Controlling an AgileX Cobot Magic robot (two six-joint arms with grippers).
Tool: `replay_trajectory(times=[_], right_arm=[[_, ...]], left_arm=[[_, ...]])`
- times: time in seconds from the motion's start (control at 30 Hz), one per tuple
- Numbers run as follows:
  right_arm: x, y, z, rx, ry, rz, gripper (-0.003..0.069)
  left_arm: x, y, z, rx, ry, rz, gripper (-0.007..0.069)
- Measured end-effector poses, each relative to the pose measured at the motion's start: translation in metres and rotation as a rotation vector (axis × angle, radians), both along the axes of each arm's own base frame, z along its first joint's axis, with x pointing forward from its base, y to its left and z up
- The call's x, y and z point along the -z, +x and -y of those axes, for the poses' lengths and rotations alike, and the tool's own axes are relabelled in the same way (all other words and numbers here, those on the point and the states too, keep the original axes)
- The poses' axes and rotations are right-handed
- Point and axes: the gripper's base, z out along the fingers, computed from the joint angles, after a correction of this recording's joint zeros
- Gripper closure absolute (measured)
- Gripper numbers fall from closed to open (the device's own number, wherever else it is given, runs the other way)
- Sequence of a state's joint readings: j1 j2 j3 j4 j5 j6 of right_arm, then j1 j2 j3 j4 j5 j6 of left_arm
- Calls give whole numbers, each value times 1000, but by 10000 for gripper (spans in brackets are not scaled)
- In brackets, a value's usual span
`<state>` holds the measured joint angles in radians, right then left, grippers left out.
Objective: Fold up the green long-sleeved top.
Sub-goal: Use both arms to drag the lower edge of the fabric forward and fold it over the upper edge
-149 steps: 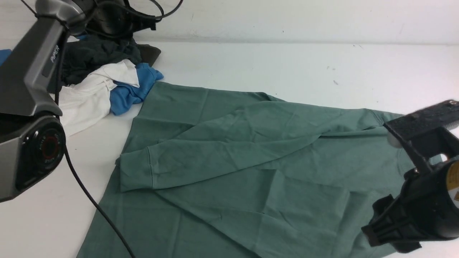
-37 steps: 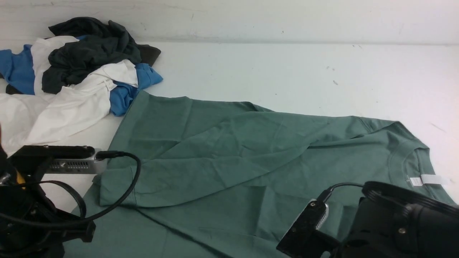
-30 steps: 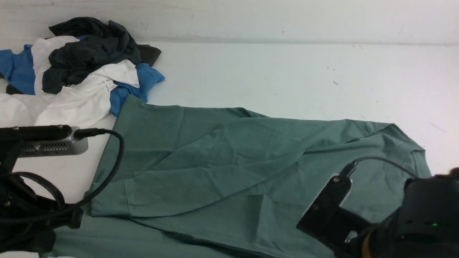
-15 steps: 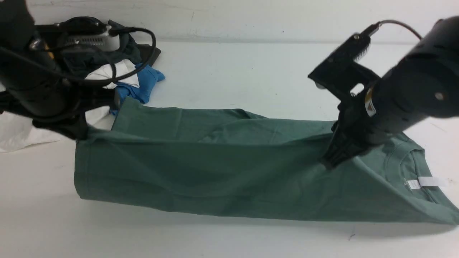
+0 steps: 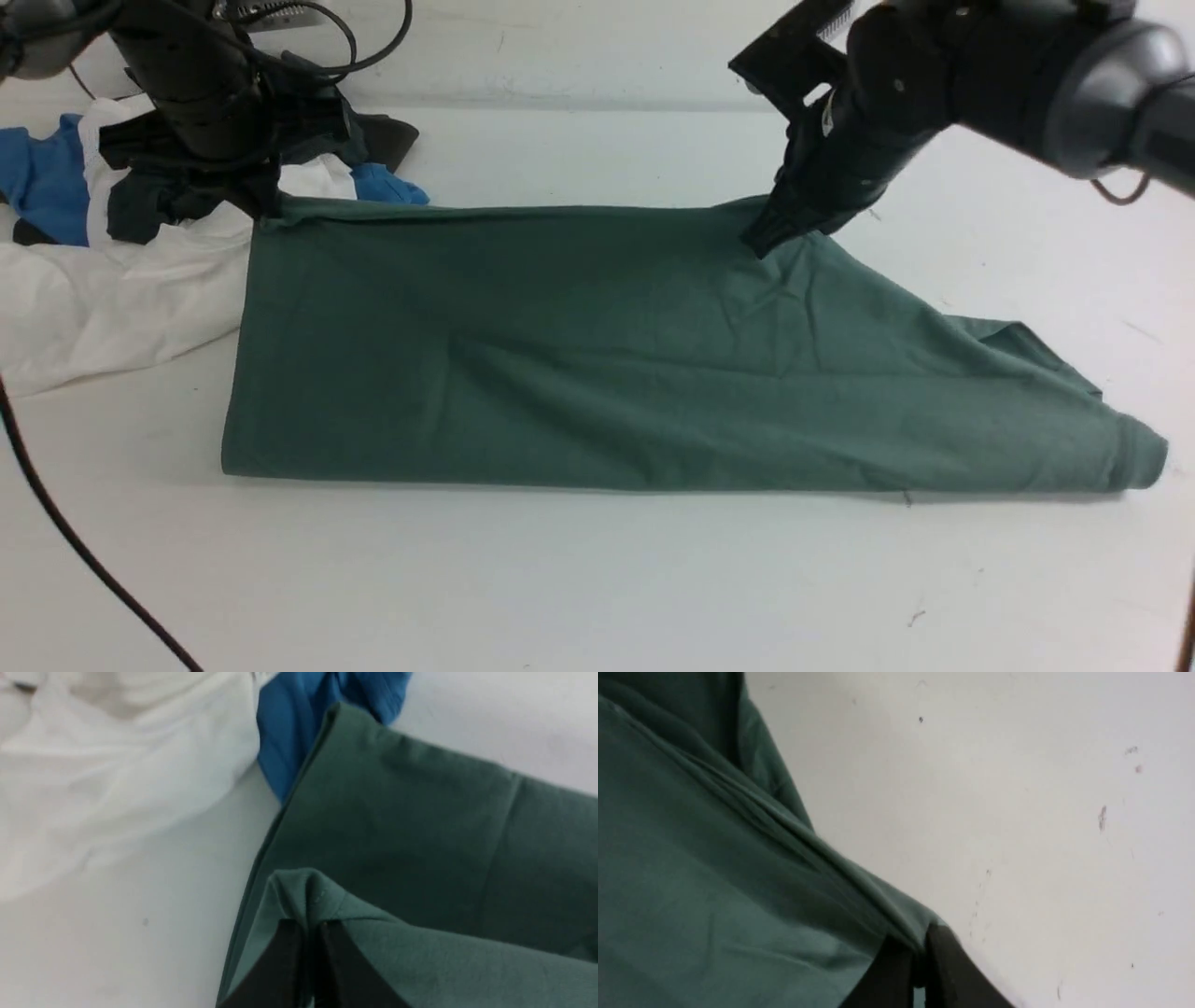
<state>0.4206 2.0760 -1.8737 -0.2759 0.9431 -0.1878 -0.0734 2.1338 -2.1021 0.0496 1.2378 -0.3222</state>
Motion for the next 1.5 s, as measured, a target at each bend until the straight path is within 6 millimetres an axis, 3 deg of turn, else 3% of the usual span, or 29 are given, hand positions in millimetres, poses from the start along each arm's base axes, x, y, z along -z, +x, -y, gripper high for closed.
replay_trajectory(times=[0.2, 0.5, 0.7, 0.83, 1.03, 1.2, 1.23, 1.33, 1.37, 1.43, 1.47, 1.5], right_arm=[[32, 29, -12, -27, -9, 24, 650], [62, 44, -21, -67, 18, 70, 631], [78, 48, -24, -74, 25, 63, 510], [89, 50, -25, -41, 47, 55, 370], [87, 50, -21, 49, 64, 58, 250], [71, 37, -11, 142, -24, -20, 223], [59, 30, -8, 172, -50, -50, 224], [31, 17, 2, 207, -77, -81, 261], [19, 12, 10, 221, -80, -108, 303], [8, 9, 23, 226, -53, -149, 382], [7, 9, 25, 228, -49, -155, 393], [2, 13, 53, 250, 10, -200, 499]], left_arm=[[28, 28, -4, -25, 41, 5, 608], [63, 43, -11, -77, 108, 0, 607], [73, 48, -11, -77, 116, 8, 562], [70, 54, -13, -70, 121, 79, 443], [68, 56, -14, -66, 123, 106, 306], [57, 51, -16, -49, 158, 56, 298], [49, 50, -16, -37, 162, 48, 310], [26, 48, -7, 59, 174, 78, 403], [17, 47, -2, 104, 175, 96, 449], [4, 43, 10, 189, 168, 122, 541], [3, 42, 11, 199, 167, 123, 550], [-7, 38, 25, 270, 148, 145, 597]])
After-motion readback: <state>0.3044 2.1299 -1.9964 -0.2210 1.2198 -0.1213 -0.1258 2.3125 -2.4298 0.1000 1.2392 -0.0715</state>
